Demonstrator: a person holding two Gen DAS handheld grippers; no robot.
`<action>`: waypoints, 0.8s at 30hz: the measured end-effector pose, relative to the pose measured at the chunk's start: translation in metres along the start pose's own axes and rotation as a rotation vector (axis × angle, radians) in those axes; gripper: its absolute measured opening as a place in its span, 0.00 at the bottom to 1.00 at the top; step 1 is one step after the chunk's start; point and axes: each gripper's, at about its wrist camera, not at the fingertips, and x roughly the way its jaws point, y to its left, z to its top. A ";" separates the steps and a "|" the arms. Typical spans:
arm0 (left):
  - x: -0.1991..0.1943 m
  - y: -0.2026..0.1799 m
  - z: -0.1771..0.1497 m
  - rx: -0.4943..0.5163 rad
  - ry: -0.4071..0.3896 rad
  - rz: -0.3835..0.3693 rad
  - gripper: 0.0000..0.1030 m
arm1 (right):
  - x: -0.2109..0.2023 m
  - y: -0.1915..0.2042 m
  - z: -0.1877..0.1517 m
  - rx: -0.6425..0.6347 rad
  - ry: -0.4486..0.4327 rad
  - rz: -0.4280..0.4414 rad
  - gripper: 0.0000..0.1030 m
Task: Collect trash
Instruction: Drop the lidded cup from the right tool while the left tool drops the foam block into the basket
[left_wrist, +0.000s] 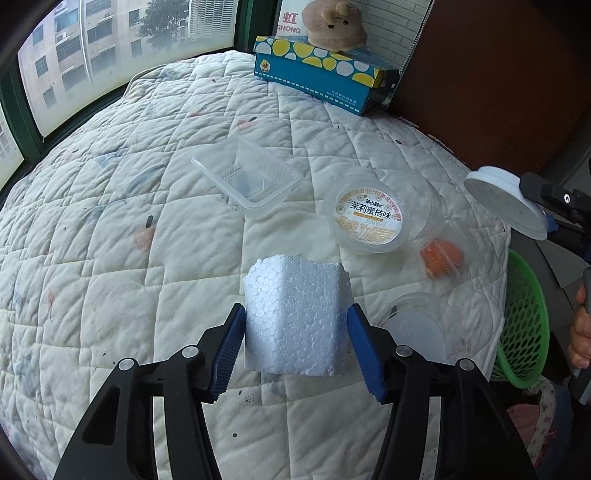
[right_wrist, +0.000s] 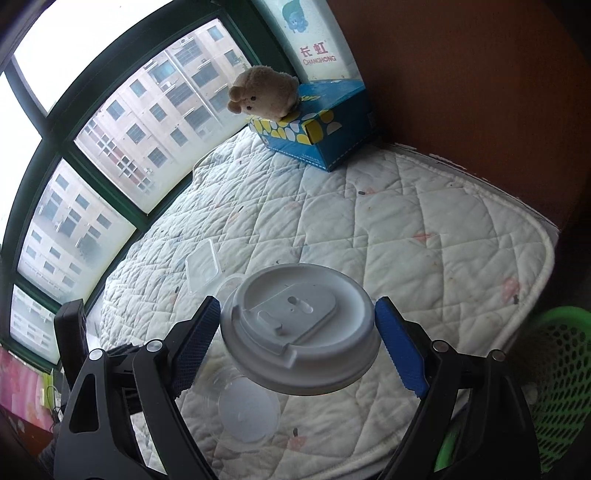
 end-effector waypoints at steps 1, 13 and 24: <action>-0.005 0.000 0.000 0.001 -0.009 0.002 0.53 | -0.006 -0.002 -0.004 0.000 -0.007 -0.004 0.82; -0.065 -0.046 0.003 0.076 -0.125 -0.027 0.53 | -0.062 -0.038 -0.052 0.030 -0.053 -0.102 0.82; -0.072 -0.133 -0.005 0.200 -0.135 -0.121 0.53 | -0.111 -0.102 -0.099 0.102 -0.061 -0.258 0.82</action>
